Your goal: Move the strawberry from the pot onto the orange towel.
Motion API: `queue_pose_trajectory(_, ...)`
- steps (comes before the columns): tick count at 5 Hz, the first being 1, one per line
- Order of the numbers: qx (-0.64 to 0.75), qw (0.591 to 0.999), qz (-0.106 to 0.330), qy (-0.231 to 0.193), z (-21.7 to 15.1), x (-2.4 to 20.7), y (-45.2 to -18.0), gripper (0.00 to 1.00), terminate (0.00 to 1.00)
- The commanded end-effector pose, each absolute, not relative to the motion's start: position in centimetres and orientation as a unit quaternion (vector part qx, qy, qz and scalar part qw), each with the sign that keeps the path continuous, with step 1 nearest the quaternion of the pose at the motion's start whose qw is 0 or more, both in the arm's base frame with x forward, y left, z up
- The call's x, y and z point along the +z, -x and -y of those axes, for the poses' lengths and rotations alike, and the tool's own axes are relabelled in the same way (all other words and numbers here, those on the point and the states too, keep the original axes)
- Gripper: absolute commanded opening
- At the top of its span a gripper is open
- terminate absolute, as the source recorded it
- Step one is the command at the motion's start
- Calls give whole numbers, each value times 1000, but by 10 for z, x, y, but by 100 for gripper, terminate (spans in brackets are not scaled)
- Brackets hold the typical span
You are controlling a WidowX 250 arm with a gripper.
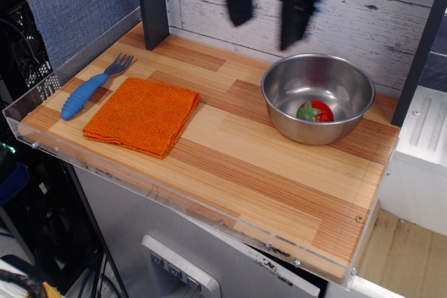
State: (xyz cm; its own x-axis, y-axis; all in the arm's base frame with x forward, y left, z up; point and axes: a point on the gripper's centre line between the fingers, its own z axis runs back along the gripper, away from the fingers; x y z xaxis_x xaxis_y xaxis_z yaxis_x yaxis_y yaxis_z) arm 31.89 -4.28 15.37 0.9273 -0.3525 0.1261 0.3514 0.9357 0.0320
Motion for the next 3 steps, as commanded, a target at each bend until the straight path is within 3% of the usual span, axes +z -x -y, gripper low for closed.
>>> queue_pose_trajectory(1,-205,975,76,-36,53,106,-349,100,0)
queue_pose_trajectory(3,-170,984,51,-33,44,73,-385,100,0)
